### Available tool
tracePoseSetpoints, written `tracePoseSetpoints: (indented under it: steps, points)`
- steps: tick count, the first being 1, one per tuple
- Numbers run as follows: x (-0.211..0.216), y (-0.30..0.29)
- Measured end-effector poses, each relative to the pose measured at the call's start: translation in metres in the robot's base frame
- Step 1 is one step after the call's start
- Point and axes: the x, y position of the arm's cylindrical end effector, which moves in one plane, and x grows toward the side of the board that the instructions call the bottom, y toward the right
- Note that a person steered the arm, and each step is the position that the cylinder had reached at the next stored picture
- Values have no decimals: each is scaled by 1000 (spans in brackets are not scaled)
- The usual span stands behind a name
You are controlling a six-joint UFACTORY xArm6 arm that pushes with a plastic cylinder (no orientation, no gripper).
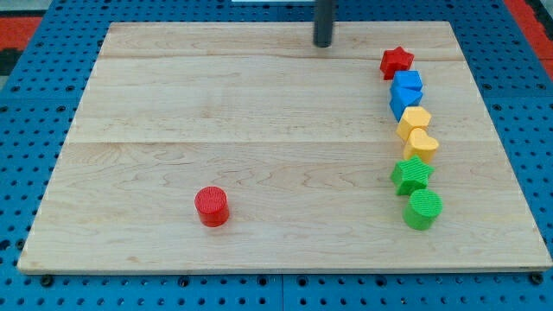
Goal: Push the red star closer towards center
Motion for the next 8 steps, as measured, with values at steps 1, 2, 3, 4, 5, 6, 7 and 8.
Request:
tracePoseSetpoints:
  steps: [1, 2, 3, 4, 5, 6, 7, 8]
  points:
    - [-13, 88]
    - [40, 113]
    - [82, 56]
    - [111, -7]
    - [170, -7]
    - [172, -10]
    - [175, 42]
    - [241, 27]
